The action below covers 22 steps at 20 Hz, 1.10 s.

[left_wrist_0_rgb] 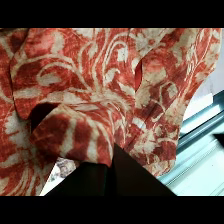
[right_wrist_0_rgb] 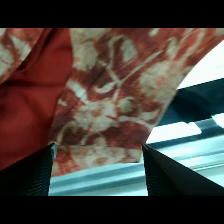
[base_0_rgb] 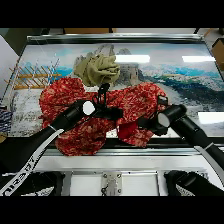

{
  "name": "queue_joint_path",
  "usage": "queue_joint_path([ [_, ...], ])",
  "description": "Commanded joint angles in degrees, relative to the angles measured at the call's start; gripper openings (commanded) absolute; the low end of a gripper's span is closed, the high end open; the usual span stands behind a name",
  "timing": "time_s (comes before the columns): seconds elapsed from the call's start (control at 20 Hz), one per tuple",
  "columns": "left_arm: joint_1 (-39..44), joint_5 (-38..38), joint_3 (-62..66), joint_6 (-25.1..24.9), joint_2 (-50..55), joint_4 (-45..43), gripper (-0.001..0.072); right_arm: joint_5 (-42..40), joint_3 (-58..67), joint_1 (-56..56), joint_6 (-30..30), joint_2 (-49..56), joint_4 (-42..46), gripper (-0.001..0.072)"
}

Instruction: Fold the clothes and pants, and hang the long-sleeved shirts on hangers.

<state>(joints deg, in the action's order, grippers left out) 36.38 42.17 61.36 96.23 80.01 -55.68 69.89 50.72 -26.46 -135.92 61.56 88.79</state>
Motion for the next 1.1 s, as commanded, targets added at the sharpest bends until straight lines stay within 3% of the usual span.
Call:
queue_joint_path([
  [0.0, -0.1, 0.6, 0.0, -0.4, 0.0, -0.2, 0.0013, -9.0, -3.7, -9.2, -14.8, 2.6, 0.6, 0.0581],
  [0.45, -0.1, 1.3, 0.0, -0.4, 0.0, -0.2, 0.0013, -10.2, -1.6, -10.1, -15.5, 14.5, -6.1, 0.058],
  [0.65, -0.1, 1.3, 0.0, -0.4, 0.0, -0.2, 0.0013, -2.6, -1.6, -10.1, -13.8, 15.9, -4.5, 0.058],
  [0.8, 0.0, 1.6, 0.0, -0.4, 0.0, 0.0, 0.0013, 7.4, -1.6, -10.1, -13.6, 15.8, 0.2, 0.058],
  [1.0, -0.1, 3.8, 0.0, -0.4, -1.7, -0.3, 0.0013, 7.9, -1.6, -10.1, -8.7, 15.2, 1.3, 0.0575],
  [1.05, -0.1, 3.7, 0.0, -0.4, -2.9, -0.3, 0.0013, 7.3, -1.6, -10.0, -6.1, 14.6, 1.6, 0.0442],
])
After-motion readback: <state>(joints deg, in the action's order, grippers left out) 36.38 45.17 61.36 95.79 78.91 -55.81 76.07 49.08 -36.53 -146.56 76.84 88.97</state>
